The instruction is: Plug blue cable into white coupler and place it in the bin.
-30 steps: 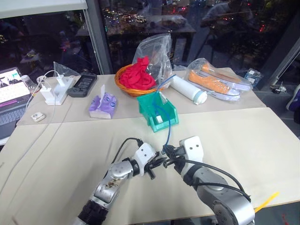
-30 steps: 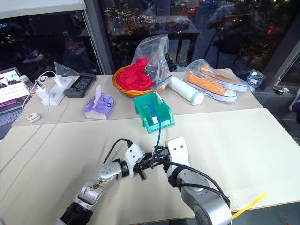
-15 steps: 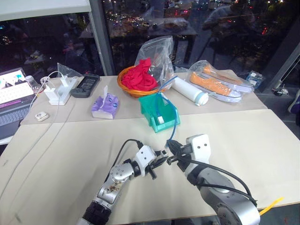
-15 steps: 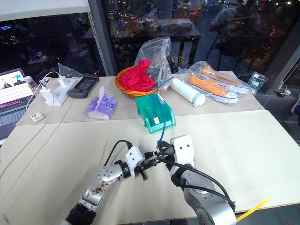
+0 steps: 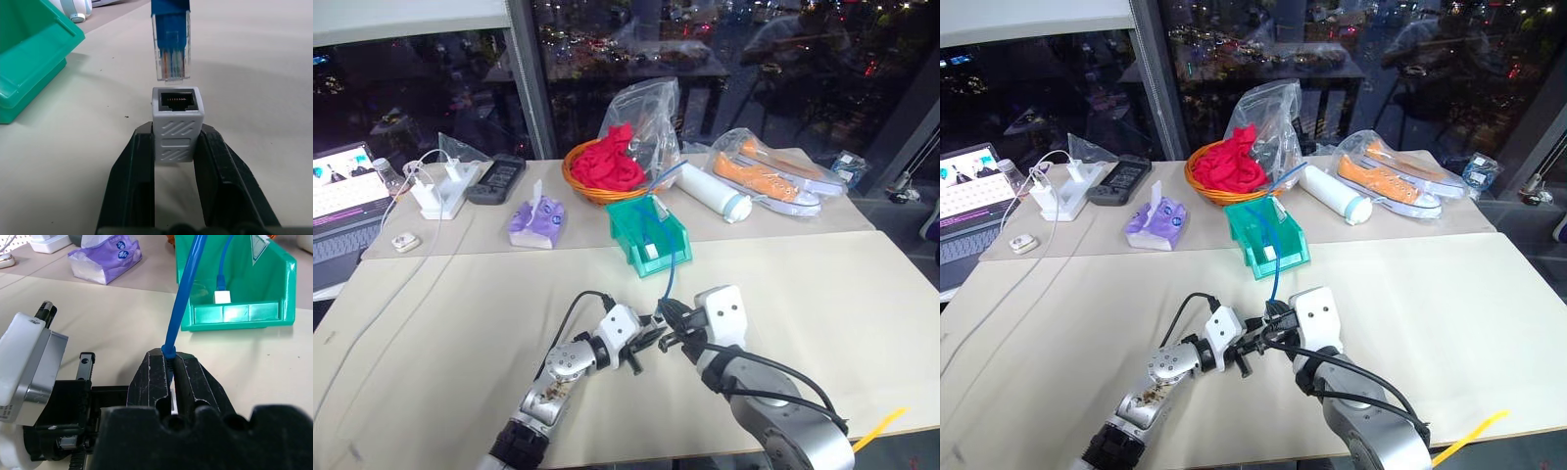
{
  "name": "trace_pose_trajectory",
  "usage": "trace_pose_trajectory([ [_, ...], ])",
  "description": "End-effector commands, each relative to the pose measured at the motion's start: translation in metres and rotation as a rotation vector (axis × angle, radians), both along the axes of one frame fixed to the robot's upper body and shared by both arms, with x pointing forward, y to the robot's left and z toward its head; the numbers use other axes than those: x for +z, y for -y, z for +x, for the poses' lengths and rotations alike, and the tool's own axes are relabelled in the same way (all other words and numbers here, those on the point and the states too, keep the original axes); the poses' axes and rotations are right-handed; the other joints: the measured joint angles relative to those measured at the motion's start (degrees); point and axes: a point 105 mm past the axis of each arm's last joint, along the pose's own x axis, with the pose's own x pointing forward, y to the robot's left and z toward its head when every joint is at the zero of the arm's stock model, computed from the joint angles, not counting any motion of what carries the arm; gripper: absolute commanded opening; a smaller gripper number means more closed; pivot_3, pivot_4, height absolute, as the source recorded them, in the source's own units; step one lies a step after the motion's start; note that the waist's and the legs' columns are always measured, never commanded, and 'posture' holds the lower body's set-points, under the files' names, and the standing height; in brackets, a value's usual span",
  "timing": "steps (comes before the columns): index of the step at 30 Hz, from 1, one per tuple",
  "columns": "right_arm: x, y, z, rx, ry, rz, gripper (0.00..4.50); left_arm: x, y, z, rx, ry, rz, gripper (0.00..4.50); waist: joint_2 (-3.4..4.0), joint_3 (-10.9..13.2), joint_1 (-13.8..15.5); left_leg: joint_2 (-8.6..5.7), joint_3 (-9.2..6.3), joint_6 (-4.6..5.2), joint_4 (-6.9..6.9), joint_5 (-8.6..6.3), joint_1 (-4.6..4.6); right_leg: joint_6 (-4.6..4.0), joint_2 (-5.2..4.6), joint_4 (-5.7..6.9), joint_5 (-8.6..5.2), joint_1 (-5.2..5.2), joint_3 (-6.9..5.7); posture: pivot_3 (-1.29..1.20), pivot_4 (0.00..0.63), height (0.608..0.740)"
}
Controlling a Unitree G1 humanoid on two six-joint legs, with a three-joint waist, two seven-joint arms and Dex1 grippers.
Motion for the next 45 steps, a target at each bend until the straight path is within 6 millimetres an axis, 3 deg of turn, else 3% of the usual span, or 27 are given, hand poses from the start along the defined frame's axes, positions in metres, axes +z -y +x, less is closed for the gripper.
trace_pose_trajectory([
  [1,0.008,-0.002,-0.002,0.010,0.054,-0.010,0.00,-0.045,-0.005,-0.013,0.008,-0.167,0.082,0.64,0.00,0.0,0.0,0.00,0.00,0.00,0.00,0.00,0.03,0.01,0.00,0.00,-0.01,0.03,0.00,0.00,0.150,0.732],
  [23,-0.025,-0.008,0.002,0.051,-0.071,-0.019,0.00,-0.041,-0.006,-0.011,0.013,-0.153,0.085,0.64,0.02,0.0,-0.4,0.01,-0.03,0.05,-0.15,-0.04,0.33,0.59,0.00,-0.03,-0.45,0.60,-0.01,0.00,0.150,0.732],
  [32,-0.031,-0.019,-0.004,0.159,-0.117,0.055,0.00,-0.041,-0.006,-0.010,0.018,-0.152,0.085,0.64,0.06,-0.2,-0.6,0.01,-0.04,0.05,-0.20,-0.04,0.40,0.59,0.00,-0.03,-0.46,0.60,-0.01,0.00,0.150,0.732],
  [41,-0.044,0.004,0.019,0.065,-0.133,0.068,0.00,-0.041,-0.007,-0.011,0.021,-0.154,0.083,0.64,0.07,-0.3,-0.9,0.02,-0.05,0.05,-0.26,-0.04,0.44,0.60,0.00,-0.03,-0.49,0.67,0.00,0.00,0.150,0.732],
  [45,-0.051,0.006,0.020,0.071,-0.152,0.065,0.00,-0.041,-0.008,-0.011,0.023,-0.155,0.083,0.64,0.19,-0.4,-1.0,0.02,-0.05,0.05,-0.33,-0.04,0.48,0.60,0.00,-0.03,-0.52,0.69,0.00,0.00,0.150,0.732],
])
